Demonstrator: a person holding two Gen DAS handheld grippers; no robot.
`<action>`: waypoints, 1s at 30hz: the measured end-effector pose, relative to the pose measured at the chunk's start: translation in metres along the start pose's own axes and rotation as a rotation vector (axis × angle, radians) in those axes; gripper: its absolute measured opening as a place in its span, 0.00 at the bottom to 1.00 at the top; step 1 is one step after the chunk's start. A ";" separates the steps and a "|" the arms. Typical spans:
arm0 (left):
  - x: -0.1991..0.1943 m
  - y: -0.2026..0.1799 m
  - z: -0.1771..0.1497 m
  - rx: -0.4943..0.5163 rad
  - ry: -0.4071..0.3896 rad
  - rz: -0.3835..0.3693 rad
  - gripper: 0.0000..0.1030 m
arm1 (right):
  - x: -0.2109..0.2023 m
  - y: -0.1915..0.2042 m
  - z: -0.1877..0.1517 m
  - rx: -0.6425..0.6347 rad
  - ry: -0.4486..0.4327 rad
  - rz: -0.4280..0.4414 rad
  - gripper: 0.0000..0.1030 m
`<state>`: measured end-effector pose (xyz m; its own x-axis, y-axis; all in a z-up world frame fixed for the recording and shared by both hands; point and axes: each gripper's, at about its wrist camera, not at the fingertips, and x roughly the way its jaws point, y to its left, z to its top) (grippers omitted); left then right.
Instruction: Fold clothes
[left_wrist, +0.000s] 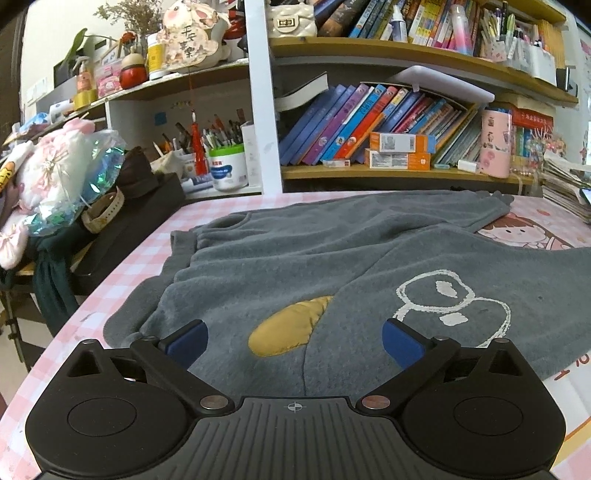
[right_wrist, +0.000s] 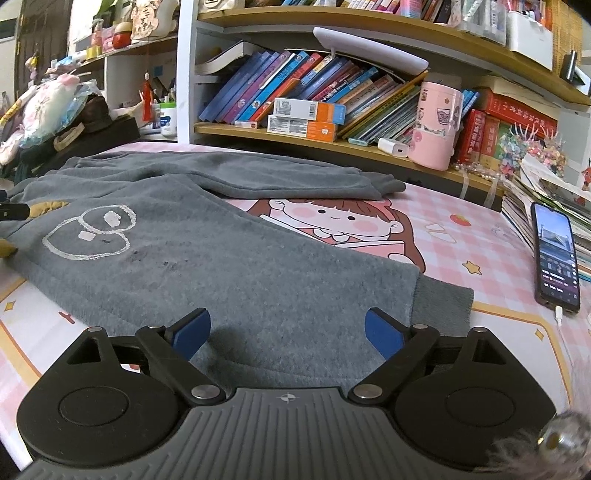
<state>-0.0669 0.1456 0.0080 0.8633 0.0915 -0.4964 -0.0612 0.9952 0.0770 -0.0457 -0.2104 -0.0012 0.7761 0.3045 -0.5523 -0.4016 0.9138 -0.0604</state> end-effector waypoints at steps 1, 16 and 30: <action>0.001 0.000 0.000 0.000 0.002 -0.001 0.99 | 0.001 0.000 0.001 -0.003 0.001 0.003 0.88; 0.014 0.006 0.006 -0.013 0.009 0.029 0.99 | 0.024 -0.008 0.025 -0.025 -0.013 0.008 0.88; 0.032 0.002 0.009 -0.023 0.035 0.023 0.99 | 0.045 -0.011 0.031 -0.011 0.011 0.032 0.89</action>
<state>-0.0346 0.1502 0.0003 0.8436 0.1149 -0.5245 -0.0927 0.9933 0.0685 0.0088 -0.1987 0.0006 0.7572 0.3308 -0.5632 -0.4319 0.9004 -0.0518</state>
